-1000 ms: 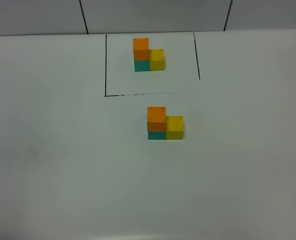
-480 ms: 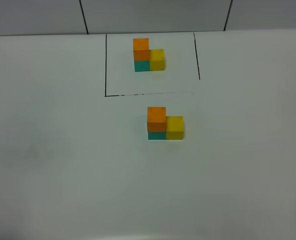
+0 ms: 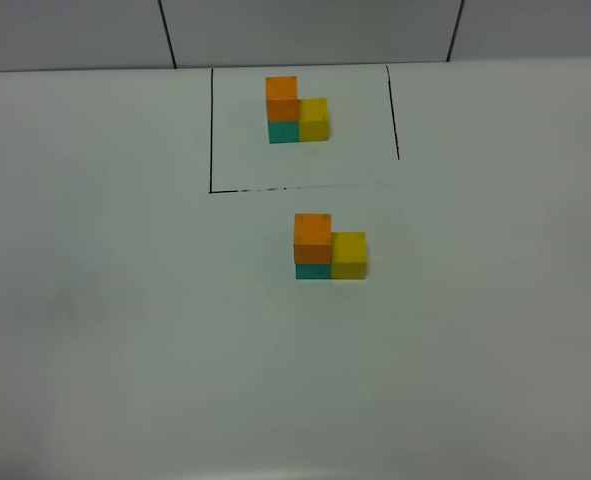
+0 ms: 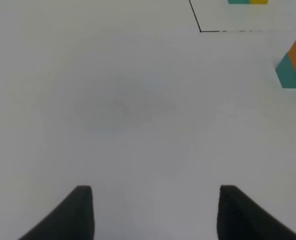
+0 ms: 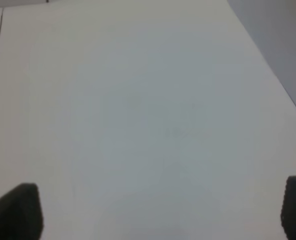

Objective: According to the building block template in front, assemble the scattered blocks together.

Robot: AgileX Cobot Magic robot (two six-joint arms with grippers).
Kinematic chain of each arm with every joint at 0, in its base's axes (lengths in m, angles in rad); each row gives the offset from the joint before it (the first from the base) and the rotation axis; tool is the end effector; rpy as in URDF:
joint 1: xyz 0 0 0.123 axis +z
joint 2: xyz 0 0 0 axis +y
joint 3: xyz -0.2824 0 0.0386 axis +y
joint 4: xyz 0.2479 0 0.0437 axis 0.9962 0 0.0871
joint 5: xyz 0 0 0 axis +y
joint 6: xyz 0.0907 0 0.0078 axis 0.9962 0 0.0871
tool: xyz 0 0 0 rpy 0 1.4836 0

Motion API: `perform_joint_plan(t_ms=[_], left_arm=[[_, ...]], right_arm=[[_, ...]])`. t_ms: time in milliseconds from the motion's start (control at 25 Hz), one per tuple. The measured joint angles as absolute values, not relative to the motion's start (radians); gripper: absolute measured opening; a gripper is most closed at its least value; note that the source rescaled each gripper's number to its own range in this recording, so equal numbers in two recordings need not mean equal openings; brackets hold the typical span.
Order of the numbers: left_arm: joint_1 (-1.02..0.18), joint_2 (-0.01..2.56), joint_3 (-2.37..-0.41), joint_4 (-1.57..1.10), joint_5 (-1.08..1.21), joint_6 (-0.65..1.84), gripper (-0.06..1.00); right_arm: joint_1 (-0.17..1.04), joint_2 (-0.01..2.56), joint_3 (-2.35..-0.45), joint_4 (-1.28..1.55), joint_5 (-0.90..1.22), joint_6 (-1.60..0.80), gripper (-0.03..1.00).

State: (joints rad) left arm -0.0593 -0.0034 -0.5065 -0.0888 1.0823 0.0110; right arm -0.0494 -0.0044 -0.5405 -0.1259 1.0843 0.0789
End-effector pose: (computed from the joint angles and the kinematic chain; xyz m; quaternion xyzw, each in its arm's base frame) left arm -0.0076 -0.0067 0.2775 0.0325 0.8548 -0.0568 0.5148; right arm -0.0123 -0.0095 0.2868 0.0588 0.8439 -0.0549 0.5304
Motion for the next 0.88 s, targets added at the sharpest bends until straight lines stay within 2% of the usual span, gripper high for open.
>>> perform_joint_plan(t_ms=[160, 600, 880], left_arm=[[-0.059, -0.003, -0.506, -0.089, 1.082, 0.012, 0.21], [-0.059, -0.003, -0.506, -0.089, 1.082, 0.012, 0.21], [-0.059, -0.003, -0.506, -0.089, 1.082, 0.012, 0.21]], right_arm=[[-0.049, -0.008, -0.526, -0.126, 1.088, 0.063, 0.97], [-0.083, -0.008, -0.522, -0.125, 1.09, 0.066, 0.79], [-0.084, -0.008, -0.521, -0.125, 1.091, 0.067, 0.78]])
